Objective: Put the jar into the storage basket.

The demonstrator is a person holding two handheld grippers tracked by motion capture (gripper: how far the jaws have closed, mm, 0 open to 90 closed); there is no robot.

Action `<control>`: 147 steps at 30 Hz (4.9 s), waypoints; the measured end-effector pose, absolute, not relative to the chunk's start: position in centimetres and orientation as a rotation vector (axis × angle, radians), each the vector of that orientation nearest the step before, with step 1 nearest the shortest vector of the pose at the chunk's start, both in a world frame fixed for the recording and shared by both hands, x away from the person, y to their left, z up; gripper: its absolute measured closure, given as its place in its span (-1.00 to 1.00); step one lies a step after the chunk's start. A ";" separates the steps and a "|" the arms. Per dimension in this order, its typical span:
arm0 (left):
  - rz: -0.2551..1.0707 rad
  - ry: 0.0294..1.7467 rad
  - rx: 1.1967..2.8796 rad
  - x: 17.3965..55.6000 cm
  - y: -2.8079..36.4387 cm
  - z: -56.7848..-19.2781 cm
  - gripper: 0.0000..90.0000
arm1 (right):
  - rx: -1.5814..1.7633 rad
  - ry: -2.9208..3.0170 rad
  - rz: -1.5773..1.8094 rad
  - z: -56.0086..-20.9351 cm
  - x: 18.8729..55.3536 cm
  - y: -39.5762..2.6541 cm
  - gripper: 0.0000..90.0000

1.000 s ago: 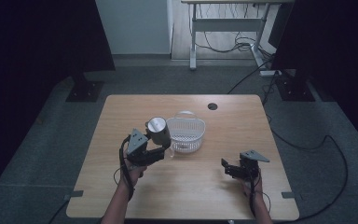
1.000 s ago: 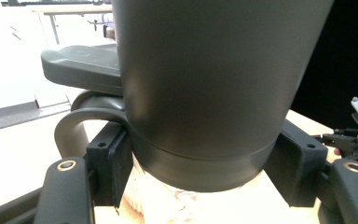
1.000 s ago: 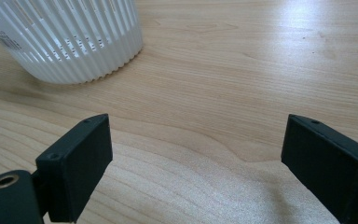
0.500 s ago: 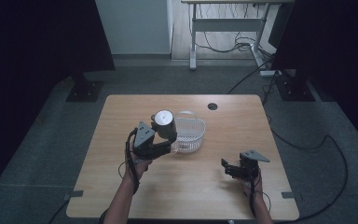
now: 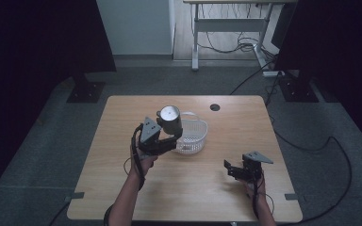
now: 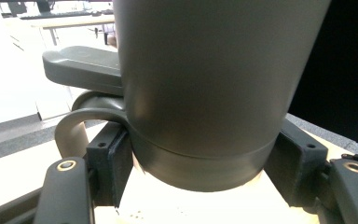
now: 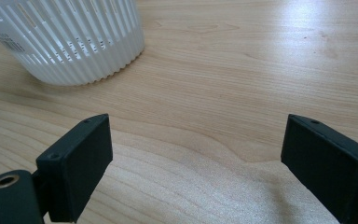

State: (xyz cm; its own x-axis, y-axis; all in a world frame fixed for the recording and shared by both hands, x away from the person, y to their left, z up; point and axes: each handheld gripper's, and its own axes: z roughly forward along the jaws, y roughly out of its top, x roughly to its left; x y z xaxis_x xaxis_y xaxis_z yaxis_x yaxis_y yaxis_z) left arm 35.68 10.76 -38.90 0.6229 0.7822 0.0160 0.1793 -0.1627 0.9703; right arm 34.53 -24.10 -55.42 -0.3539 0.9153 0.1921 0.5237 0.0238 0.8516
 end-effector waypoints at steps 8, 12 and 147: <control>0.649 0.790 1.684 36.2 10.6 -38.3 -0.32 | 1.467 1.892 1.271 -55.4 34.6 -24.1 -0.80; 0.650 0.786 1.682 36.5 10.5 -38.1 -0.32 | 1.465 1.897 1.270 -55.4 34.6 -24.0 -0.80; 0.680 0.916 1.831 42.1 2.5 -46.9 -0.32 | 1.461 1.931 1.260 -55.4 34.8 -23.9 -0.80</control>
State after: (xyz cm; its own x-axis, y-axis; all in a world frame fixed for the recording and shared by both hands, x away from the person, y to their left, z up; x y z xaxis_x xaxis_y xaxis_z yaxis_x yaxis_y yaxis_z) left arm 42.06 2.55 -46.93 0.5658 0.8222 0.0618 0.2972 -0.2733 0.9148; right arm 34.79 -23.95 -55.44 -0.3675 0.9104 0.1901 0.5407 0.0428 0.8401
